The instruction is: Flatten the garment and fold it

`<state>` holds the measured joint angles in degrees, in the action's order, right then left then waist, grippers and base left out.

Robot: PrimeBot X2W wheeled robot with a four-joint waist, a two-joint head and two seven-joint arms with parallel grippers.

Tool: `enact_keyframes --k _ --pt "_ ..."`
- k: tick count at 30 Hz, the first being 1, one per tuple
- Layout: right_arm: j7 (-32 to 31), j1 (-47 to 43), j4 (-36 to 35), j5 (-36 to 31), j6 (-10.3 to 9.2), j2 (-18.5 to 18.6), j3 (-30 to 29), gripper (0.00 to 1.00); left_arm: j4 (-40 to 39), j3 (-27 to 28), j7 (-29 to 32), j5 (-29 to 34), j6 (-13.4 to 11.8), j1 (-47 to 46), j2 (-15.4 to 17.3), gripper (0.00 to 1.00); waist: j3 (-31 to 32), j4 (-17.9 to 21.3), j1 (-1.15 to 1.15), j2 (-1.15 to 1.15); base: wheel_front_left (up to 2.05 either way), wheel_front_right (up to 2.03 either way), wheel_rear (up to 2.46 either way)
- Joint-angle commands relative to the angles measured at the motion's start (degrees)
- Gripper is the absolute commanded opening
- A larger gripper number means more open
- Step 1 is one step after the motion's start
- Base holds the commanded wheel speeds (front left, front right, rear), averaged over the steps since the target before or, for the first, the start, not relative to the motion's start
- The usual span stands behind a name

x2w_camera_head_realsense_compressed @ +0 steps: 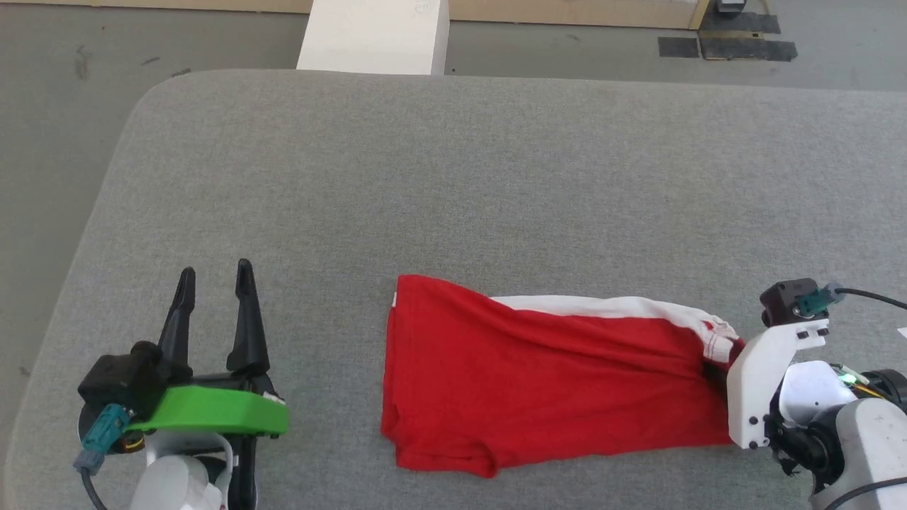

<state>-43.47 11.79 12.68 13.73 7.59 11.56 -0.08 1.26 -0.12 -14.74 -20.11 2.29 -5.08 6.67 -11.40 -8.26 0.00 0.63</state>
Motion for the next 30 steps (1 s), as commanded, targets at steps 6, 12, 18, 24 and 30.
enact_keyframes --k 6,12,18,24,30 --pt "0.6 -0.3 2.1 0.9 -0.1 1.8 -2.2 0.0 0.8 1.7 -0.3 2.0 1.7 1.1 -1.5 1.0 0.3 0.2 0.0 -0.63 0.0 0.0 0.0" --pt "0.2 0.8 3.1 -0.8 -0.1 5.4 -9.4 0.0 1.1 2.3 -0.3 3.6 2.5 1.3 -2.2 1.0 0.4 0.7 0.0 -0.63 0.0 0.0 0.0" --pt "-1.1 1.9 5.4 -4.3 -0.1 9.0 -16.4 0.0 1.3 2.2 -0.3 4.5 3.1 1.0 -2.7 1.0 0.3 1.1 0.0 -0.63 0.0 0.0 0.0" --pt "-2.7 3.6 6.1 -8.5 -0.1 10.2 -19.2 0.0 1.6 2.6 -0.3 5.2 3.6 1.2 -3.0 1.0 0.4 2.0 0.0 -0.63 0.0 0.0 0.0" --pt "-8.1 3.3 0.7 -8.0 -0.1 11.1 -13.6 0.0 1.8 2.9 -0.3 5.6 3.9 1.6 -3.1 1.0 1.0 2.5 0.0 -0.63 0.0 0.0 0.0"
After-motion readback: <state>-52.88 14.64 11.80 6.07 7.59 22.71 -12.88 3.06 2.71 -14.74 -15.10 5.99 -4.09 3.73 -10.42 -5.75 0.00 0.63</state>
